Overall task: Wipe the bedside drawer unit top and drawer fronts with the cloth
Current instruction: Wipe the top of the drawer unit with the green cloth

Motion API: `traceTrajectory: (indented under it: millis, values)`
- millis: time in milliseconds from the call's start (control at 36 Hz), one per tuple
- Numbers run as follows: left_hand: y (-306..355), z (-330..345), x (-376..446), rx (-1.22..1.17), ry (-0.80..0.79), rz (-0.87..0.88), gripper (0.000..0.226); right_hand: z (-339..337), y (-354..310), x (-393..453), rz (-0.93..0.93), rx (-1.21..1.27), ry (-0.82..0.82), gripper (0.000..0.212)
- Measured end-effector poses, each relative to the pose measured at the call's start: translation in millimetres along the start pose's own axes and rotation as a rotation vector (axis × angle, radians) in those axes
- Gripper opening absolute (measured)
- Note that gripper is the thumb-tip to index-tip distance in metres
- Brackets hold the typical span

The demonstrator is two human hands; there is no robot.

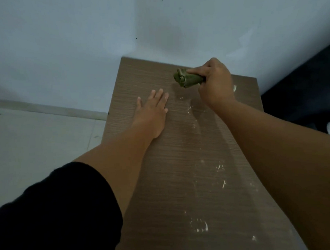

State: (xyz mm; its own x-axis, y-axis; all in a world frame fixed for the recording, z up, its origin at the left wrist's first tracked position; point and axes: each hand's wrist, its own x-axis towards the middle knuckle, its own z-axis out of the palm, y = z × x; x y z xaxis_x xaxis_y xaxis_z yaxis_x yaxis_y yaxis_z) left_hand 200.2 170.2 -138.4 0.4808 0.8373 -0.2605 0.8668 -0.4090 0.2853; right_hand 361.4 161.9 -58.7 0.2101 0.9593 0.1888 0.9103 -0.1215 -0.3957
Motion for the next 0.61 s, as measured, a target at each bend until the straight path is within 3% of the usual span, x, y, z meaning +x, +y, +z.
traceTrajectory:
  millis: [222, 611]
  values:
    - [-8, 12, 6, 0.013, 0.288, 0.034, 0.051, 31, 18, 43, 0.009, -0.041, 0.029, 0.037]
    - [-8, 16, 11, -0.010, 0.300, 0.021, 0.051, 67, 28, 78, 0.072, -0.073, -0.066, 0.048]
